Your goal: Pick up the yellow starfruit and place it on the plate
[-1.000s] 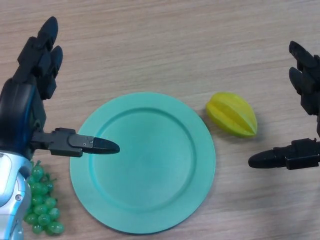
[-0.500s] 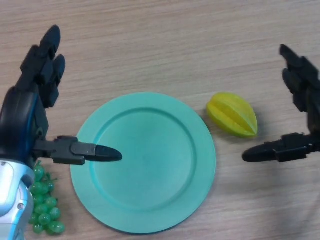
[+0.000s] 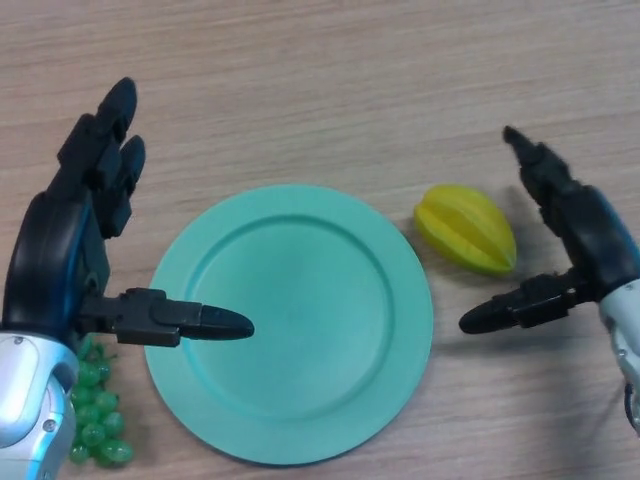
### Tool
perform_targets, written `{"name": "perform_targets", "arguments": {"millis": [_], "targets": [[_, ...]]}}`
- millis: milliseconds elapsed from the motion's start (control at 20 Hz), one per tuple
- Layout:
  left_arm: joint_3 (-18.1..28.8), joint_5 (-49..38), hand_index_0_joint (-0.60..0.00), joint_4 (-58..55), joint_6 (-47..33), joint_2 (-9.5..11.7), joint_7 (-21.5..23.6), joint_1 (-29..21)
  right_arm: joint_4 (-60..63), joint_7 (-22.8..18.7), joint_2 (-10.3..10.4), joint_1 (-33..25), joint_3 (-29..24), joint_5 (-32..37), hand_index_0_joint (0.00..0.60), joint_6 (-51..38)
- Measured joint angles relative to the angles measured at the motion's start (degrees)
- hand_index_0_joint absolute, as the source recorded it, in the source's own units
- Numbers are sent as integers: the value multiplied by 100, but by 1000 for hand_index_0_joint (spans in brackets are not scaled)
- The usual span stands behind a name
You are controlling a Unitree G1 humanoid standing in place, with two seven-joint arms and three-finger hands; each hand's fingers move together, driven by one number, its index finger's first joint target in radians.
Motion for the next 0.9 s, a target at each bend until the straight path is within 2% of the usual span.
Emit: {"name": "perform_targets", "arguments": {"millis": [150,300,350,400,450,500,550,600,650,850,900], "targets": [[174,-8,0,22,-1,12,-1,5,582,-101,26,-254,60,-33,0,-372],[395,-3,0,42,-73,41,63,10,1097,-363,87,-436,71,-377,0,-594],[399,-7,0,41,-99,41,63,42,1219,-386,103,-495,122,-379,50,-688],[398,-7,0,41,-99,40,63,72,1315,-462,113,-549,226,-389,200,-751],[399,-9,0,41,-99,40,63,86,1373,-497,120,-587,267,-576,300,-811],[400,-9,0,40,-99,40,63,101,1616,-674,112,-683,269,-1053,450,-1075],[400,-9,0,40,-99,40,62,114,1834,-924,89,-780,271,-1309,550,-1244],[399,-20,0,40,-101,37,62,140,2151,-1297,12,-991,266,-1760,600,-1564],[399,-31,0,40,-101,28,62,155,2135,-1356,-35,-1033,246,-2089,600,-1563],[407,-30,0,41,-106,6,63,210,1969,-1353,-6,-1007,260,-2086,600,-1346],[407,-30,0,41,-109,-2,62,233,1894,-1352,-7,-1008,252,-1907,600,-1180]]}}
